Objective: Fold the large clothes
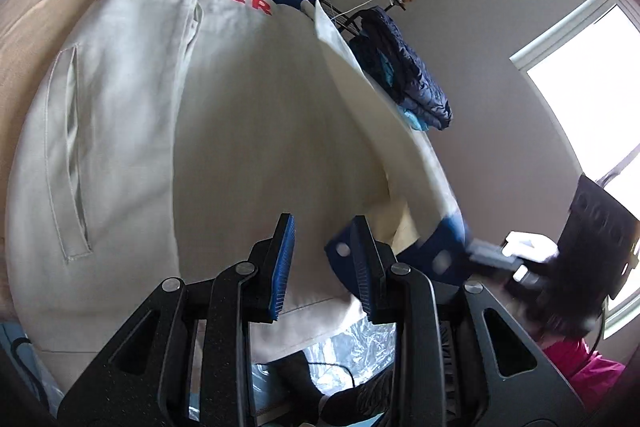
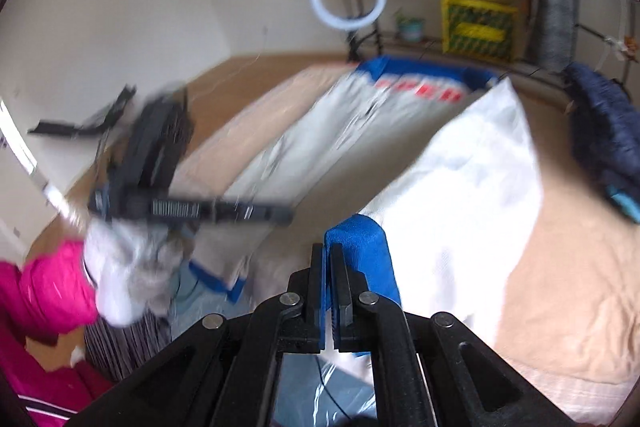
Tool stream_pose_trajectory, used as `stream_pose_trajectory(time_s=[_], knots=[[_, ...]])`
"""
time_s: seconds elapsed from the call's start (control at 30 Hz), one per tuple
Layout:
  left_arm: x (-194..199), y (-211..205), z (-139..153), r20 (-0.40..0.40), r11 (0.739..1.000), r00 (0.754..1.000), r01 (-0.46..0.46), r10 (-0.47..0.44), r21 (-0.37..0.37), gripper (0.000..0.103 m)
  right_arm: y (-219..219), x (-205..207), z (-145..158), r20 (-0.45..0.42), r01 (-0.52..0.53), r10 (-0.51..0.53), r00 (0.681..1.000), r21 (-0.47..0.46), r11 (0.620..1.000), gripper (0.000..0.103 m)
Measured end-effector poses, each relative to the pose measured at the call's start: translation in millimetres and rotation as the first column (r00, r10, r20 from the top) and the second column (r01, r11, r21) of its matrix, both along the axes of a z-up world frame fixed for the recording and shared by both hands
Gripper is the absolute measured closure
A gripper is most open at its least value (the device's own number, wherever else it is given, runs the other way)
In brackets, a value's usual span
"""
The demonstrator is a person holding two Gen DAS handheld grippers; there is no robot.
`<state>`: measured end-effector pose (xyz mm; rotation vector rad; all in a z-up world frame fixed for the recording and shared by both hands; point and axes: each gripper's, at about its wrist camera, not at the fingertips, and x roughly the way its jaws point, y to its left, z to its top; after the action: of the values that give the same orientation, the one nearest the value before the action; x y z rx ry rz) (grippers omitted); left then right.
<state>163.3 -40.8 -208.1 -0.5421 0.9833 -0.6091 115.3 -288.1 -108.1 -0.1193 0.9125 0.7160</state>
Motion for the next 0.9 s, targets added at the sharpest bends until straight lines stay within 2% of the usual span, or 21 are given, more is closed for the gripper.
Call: stream_pose_trajectory(time_s=[0.13,0.2,0.3,0.37,0.47,0.5,0.6,0.7,0.83,0.9], knots=[[5,5,-8,-0.025,1.000,1.000,-0.014,0.015,0.007,0.075,29,-5,-60,-0.138,-0.095,0.083,0.987,-0.077,0.993,0.103],[7,4,-13,-0.039,1.000,0.999,-0.011,0.011,0.004,0.075,34,-9,-81,-0.171,-0.132,0.112,0.979,-0.115,0.985,0.103],[10,-1,-23,-0.061,1.000,0.998,0.000,0.000,0.011,0.074,37,-13,-94,-0.174,-0.144,0.113,0.978,-0.174,0.974,0.103],[11,-6,-30,-0.079,1.000,0.997,0.008,-0.008,0.002,0.071,31,-11,-95,-0.198,-0.134,0.103,0.975,-0.151,0.979,0.103],[7,-14,-37,-0.101,1.000,0.994,0.027,-0.028,-0.015,0.065,22,-11,-82,-0.212,-0.136,0.118,0.970,-0.072,0.988,0.079],[5,-16,-39,-0.108,0.999,0.993,0.037,-0.038,-0.019,0.065,12,-13,-74,-0.204,-0.116,0.107,0.973,-0.033,0.993,0.068],[-4,-22,-43,-0.133,0.996,0.988,0.069,-0.075,-0.053,0.062,-18,-16,-55,-0.188,-0.045,0.056,0.981,0.063,0.997,0.067],[-12,-29,-45,-0.155,0.994,0.984,0.082,-0.092,-0.072,0.057,-54,-10,-51,-0.202,0.070,-0.043,0.979,0.133,0.989,0.067],[-15,-40,-52,-0.201,0.988,0.973,0.094,-0.117,-0.120,0.056,-101,7,-68,-0.252,0.265,-0.224,0.941,0.145,0.953,0.066],[-12,-48,-56,-0.211,0.989,0.970,0.100,-0.120,-0.105,0.054,-119,20,-82,-0.305,0.337,-0.281,0.910,0.152,0.929,0.065]])
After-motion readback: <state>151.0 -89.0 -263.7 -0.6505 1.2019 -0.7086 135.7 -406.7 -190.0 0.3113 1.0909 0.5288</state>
